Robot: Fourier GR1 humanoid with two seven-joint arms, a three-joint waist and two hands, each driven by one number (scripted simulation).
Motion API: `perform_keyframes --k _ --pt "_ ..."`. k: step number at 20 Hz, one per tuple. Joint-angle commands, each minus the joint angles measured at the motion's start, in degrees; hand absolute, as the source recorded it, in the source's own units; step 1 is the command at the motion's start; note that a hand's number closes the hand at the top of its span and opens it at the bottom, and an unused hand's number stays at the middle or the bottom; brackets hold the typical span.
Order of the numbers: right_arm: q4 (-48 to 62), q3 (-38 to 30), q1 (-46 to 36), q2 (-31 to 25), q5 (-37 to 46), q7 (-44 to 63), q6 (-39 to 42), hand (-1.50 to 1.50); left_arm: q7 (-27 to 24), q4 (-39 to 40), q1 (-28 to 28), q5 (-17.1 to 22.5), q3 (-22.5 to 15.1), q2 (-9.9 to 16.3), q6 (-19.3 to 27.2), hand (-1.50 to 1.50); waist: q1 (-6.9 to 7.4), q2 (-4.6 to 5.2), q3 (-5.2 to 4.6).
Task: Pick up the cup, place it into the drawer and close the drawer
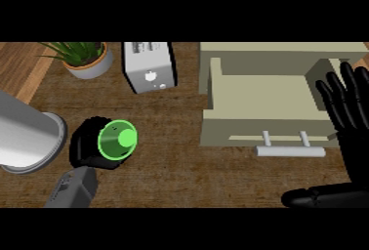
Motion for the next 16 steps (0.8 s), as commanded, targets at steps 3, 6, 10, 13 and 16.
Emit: perform_keyframes --k 3,6,10,13,16 --pt "0.3 -0.1 2.9 0.7 -0.7 -2.1 0.8 -1.50 10.5 -18.5 3.5 1.2 -5.4 -1.4 -1.8 1.50 0.14 -0.17 0.08" --pt "-3.9 -0.8 3.1 -0.5 -2.1 0.6 1.1 -1.50 16.4 -26.8 3.7 1.7 -7.9 -4.5 2.8 1.50 -0.33 -0.05 0.02" --pt "0.2 2.5 1.1 2.2 1.4 -1.2 -0.6 -1.50 24.3 -33.4 0.8 4.7 -9.2 -5.7 5.9 1.50 -0.51 0.19 -0.03" --pt "1.5 0.7 3.3 1.7 0.5 -4.8 0.8 -1.50 31.6 -39.0 -2.1 6.2 -11.3 -5.7 10.1 1.50 -0.70 0.19 -0.01" --pt "3.8 -1.4 -1.3 -0.3 -1.4 -1.7 1.2 -1.50 35.9 -44.3 -3.5 6.4 -16.6 -5.8 16.4 1.50 -0.65 0.22 -0.02"
